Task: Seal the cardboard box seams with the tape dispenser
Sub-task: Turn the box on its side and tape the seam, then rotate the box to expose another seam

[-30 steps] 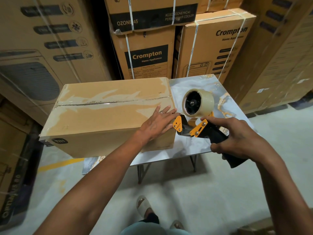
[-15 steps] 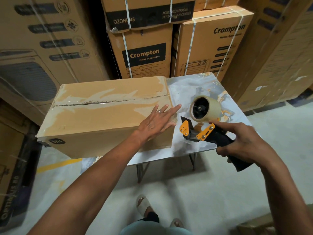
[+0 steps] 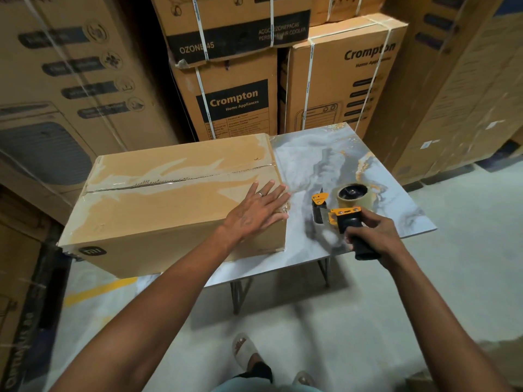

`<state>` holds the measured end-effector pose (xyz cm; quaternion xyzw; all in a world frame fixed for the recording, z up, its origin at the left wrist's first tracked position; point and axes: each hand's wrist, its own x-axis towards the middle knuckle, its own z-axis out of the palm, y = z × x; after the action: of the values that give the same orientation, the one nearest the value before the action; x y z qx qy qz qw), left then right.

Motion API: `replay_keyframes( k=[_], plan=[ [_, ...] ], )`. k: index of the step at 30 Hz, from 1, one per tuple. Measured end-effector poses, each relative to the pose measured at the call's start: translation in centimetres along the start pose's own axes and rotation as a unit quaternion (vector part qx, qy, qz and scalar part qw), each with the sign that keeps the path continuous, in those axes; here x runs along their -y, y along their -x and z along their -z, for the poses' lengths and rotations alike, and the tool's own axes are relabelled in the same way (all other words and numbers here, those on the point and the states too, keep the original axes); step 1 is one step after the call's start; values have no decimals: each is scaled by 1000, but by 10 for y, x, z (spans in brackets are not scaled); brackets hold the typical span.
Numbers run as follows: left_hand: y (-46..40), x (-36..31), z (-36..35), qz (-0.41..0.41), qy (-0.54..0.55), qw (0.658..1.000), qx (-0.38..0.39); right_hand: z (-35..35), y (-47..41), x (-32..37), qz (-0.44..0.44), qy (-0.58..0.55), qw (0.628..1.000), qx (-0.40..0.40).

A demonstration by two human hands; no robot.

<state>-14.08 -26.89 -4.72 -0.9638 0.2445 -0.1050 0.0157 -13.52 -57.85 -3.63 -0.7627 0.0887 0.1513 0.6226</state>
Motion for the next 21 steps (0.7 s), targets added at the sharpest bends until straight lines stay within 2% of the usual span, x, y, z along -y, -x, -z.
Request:
replay_keyframes(
  k=[10, 21],
  plan=[
    [6, 5, 3, -23, -3, 999, 39, -12, -50, -26, -53, -125, 990, -29],
    [14, 0, -7, 2, -61, 998, 20, -49, -66, -42, -51, -201, 976, -69]
  ],
)
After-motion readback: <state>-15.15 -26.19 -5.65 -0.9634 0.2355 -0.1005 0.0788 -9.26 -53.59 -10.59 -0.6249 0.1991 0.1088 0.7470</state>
